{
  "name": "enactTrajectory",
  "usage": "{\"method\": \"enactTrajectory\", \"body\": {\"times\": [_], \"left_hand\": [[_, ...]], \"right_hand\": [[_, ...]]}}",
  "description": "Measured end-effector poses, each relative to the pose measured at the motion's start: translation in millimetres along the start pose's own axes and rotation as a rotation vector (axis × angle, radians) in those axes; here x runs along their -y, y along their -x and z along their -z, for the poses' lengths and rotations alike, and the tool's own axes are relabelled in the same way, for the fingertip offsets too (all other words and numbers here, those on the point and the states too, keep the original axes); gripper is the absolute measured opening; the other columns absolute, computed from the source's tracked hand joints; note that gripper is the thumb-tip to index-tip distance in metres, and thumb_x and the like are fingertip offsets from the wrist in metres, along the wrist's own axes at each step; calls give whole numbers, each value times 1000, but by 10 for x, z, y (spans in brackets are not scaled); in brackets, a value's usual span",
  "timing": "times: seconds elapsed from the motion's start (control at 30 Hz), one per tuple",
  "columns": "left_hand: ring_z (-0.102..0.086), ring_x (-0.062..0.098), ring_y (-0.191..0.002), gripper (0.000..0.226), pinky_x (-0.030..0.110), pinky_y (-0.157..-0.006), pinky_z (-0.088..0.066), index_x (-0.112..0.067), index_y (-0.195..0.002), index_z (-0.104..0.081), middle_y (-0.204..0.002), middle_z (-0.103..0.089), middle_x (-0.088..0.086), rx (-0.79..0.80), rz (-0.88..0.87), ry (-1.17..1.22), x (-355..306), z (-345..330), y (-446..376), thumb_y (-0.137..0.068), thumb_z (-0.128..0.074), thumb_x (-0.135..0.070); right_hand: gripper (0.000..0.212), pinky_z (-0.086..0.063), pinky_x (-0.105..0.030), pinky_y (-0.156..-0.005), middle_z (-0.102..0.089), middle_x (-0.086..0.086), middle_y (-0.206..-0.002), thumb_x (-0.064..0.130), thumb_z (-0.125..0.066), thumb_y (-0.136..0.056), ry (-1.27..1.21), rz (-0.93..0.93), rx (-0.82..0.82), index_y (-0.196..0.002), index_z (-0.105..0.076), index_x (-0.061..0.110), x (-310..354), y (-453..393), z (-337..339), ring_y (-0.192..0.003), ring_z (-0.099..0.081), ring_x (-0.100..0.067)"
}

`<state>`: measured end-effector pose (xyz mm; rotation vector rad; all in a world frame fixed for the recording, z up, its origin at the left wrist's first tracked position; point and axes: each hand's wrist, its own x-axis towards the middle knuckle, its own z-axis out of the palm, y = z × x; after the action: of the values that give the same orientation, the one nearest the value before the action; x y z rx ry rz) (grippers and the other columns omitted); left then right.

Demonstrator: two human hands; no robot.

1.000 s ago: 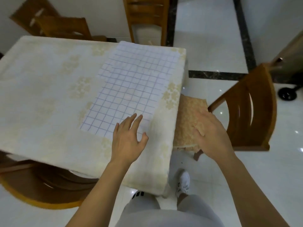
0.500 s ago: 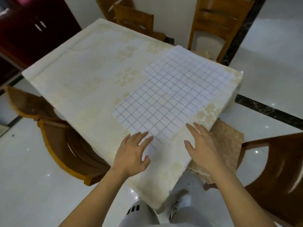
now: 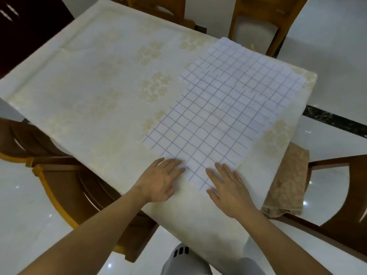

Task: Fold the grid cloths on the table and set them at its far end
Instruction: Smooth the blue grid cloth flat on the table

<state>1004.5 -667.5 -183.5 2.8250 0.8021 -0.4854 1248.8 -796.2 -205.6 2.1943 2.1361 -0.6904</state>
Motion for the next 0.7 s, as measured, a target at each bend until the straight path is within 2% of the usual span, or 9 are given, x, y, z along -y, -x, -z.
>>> {"method": "enactTrajectory", "body": {"times": [0.07, 0.2, 0.4, 0.57, 0.7], "left_hand": [[-40, 25, -141, 68, 46, -115, -33, -21, -148, -40, -155, -41, 6, -48, -28, -34, 223, -59, -85, -84, -51, -42], [-37, 28, -142, 65, 49, -116, -28, -16, -149, -39, -157, -37, 10, -119, -110, -96, 633, -130, -277, -90, -47, -39], [-24, 28, -150, 66, 51, -119, -25, -19, -155, -29, -164, -23, 10, -122, -313, -115, 1065, -240, -546, -96, -43, -44], [-33, 27, -146, 61, 50, -117, -29, -22, -151, -39, -160, -33, 9, -121, -433, -122, 1263, -325, -704, -95, -44, -47], [-42, 28, -141, 54, 52, -112, -36, -22, -147, -46, -155, -41, 9, -195, -482, -139, 1326, -377, -762, -97, -47, -43]], "right_hand": [[61, -22, -50, -120, -23, -9, -162, 50, -37, -99, 25, 2, -57, -154, -27, 26, 126, -131, -102, -152, -12, -30], [61, -25, -54, -118, -26, -11, -161, 50, -44, -98, 21, 1, -130, -152, -32, 24, 341, -388, -259, -151, -14, -32], [73, -14, -54, -121, -11, -8, -165, 66, -35, -96, 37, -36, -122, -157, -16, 30, 477, -571, -447, -153, -3, -30], [74, -21, -59, -116, -17, -6, -164, 71, -34, -95, 125, -21, -172, -156, -22, 31, 483, -561, -600, -152, -11, -29], [65, -25, -60, -114, -24, -6, -162, 64, -36, -98, 173, -8, -260, -154, -29, 31, 467, -575, -684, -150, -18, -30]]}}
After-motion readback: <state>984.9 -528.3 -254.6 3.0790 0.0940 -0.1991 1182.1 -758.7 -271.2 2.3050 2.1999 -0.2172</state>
